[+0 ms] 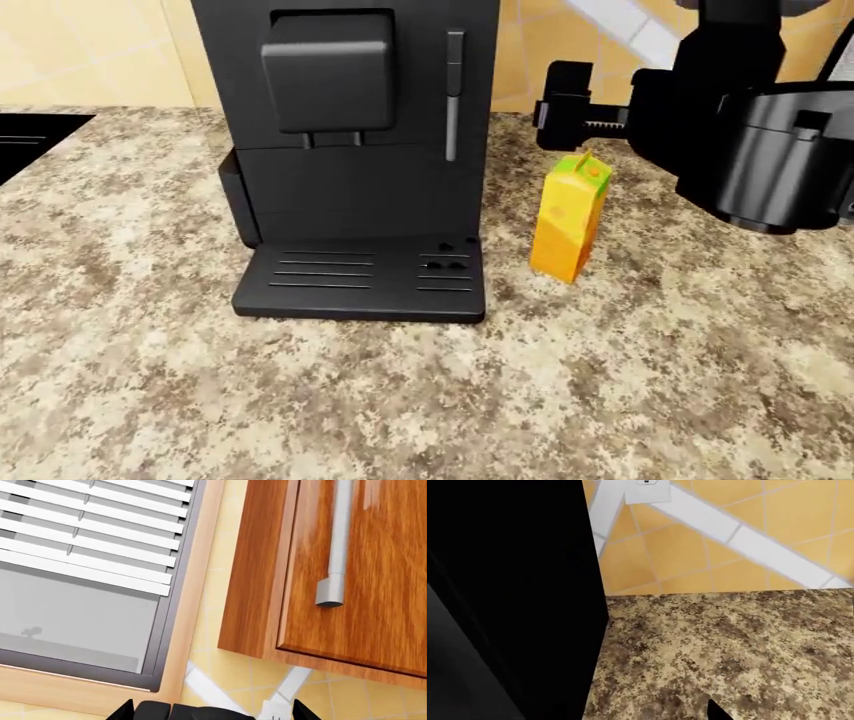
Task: Move the drinks to the dining counter.
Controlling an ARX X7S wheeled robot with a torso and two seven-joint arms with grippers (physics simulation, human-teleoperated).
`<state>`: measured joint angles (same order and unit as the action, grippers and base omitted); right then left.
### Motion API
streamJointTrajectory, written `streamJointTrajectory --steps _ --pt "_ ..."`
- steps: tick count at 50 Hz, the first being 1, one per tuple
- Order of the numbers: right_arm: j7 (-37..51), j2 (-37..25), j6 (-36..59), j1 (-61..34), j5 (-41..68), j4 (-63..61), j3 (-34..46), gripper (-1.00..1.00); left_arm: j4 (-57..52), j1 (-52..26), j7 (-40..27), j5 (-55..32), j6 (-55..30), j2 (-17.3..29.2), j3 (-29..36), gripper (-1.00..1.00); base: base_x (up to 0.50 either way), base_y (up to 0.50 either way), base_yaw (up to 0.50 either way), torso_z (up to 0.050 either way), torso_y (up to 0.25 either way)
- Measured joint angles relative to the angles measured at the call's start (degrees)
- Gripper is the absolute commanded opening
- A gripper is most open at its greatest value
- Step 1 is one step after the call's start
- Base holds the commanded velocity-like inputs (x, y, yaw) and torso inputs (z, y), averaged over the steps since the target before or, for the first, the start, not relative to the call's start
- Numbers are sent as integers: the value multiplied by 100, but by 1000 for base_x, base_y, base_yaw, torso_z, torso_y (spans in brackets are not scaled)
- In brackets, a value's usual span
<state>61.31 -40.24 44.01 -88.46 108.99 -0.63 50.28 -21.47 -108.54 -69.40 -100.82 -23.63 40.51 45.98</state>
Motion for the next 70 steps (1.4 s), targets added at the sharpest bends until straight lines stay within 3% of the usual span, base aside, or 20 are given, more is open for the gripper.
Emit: streamJointTrajectory --steps 70 --pt "167 134 441 -41 548 71 296 100 -38 41 -22 -6 -49 -47 -36 100 0 0 0 0 0"
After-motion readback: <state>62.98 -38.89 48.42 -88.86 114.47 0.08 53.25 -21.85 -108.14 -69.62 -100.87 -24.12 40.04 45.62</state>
